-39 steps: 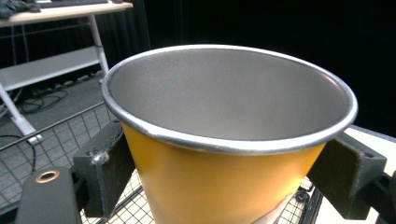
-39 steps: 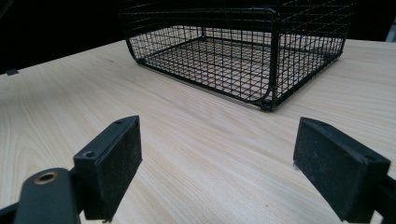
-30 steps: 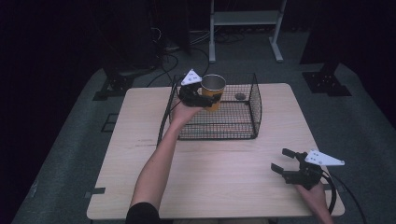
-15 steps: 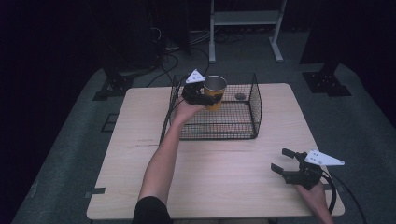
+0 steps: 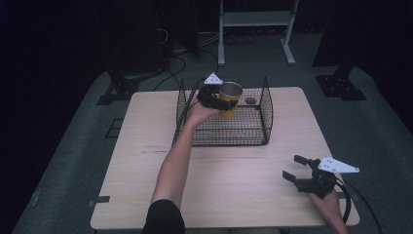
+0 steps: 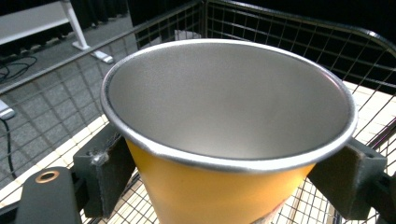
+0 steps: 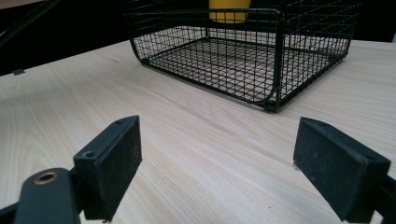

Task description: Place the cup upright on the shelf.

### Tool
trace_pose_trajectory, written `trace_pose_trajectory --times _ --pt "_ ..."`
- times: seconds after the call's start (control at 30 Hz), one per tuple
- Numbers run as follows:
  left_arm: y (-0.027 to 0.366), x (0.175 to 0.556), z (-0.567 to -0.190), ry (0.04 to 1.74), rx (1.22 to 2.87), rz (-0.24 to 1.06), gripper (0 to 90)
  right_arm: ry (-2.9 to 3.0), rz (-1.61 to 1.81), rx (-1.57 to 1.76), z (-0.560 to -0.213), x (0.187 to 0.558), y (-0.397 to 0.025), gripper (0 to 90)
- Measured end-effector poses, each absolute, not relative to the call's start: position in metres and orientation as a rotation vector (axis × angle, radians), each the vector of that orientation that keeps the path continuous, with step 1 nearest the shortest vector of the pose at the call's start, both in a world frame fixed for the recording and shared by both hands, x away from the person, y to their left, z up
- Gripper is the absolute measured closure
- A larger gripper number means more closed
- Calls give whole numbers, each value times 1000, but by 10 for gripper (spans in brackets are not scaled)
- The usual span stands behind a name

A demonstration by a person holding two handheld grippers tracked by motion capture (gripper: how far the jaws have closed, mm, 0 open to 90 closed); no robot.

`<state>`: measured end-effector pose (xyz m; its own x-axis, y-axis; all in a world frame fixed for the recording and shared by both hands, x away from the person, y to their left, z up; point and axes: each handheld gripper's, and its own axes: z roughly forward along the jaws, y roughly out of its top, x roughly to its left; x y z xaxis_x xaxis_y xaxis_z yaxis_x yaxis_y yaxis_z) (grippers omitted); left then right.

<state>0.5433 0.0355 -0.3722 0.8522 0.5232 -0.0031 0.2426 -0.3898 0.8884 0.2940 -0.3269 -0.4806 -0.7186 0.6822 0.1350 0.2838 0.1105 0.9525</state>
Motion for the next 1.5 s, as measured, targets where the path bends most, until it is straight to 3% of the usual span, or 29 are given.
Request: trace_pose_trajectory --times 0.73,1.5 --pt "29 560 -404 586 2146 245 148 2056 1645 940 -481 294 -327 143" --pt "27 557 -407 577 2195 261 109 2060 1645 936 -481 294 -327 143"
